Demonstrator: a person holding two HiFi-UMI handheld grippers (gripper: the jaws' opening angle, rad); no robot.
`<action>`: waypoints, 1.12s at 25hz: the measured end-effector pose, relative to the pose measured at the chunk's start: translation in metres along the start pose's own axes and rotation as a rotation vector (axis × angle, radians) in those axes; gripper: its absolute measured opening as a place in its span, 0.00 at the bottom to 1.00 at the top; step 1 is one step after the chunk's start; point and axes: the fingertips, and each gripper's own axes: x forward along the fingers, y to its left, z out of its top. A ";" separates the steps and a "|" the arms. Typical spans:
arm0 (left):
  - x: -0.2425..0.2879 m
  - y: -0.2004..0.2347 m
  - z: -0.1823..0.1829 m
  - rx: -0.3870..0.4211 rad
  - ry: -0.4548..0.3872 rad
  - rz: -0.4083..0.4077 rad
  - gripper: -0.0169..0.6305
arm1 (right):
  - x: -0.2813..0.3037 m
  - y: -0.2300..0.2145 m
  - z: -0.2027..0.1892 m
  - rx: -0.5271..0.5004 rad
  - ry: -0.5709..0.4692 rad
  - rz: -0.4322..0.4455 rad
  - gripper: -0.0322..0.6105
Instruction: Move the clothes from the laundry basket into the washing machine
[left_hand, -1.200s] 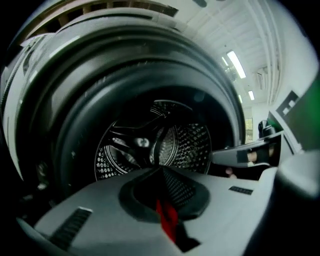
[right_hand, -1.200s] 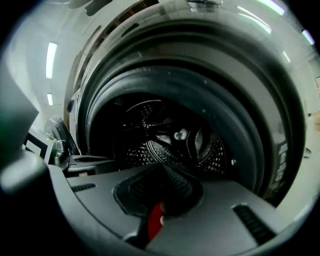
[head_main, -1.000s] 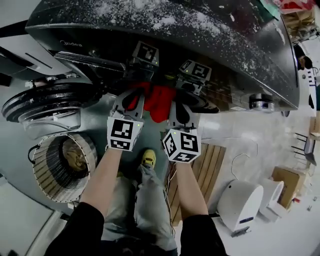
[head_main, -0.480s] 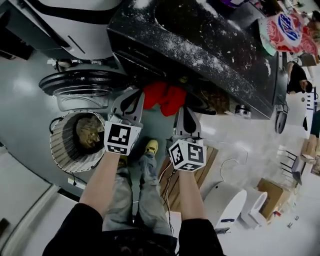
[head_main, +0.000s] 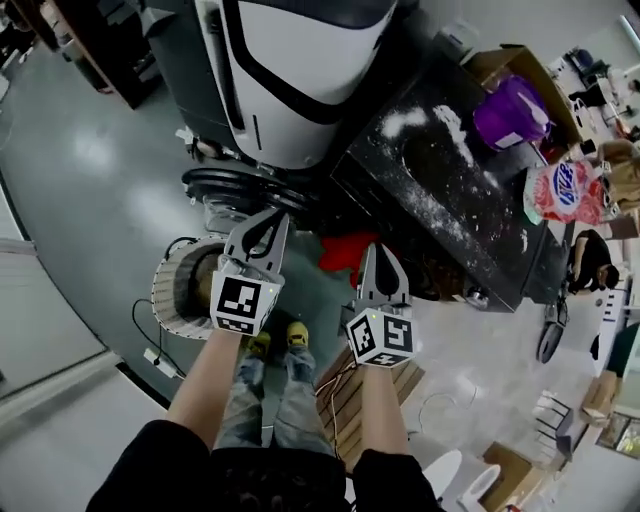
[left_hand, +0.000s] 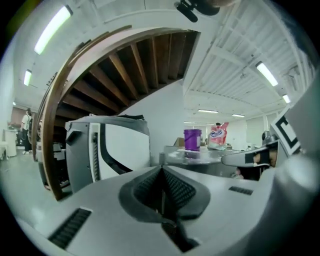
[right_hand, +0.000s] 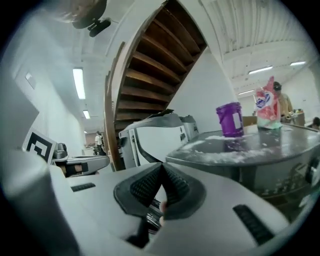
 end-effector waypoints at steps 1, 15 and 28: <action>-0.011 0.016 0.009 0.002 -0.007 0.039 0.04 | 0.008 0.017 0.007 -0.005 -0.001 0.042 0.06; -0.242 0.196 0.057 -0.031 -0.023 0.666 0.04 | 0.076 0.274 0.044 -0.085 0.060 0.617 0.06; -0.394 0.246 0.013 -0.132 0.031 0.925 0.04 | 0.072 0.367 0.019 -0.173 0.141 0.742 0.06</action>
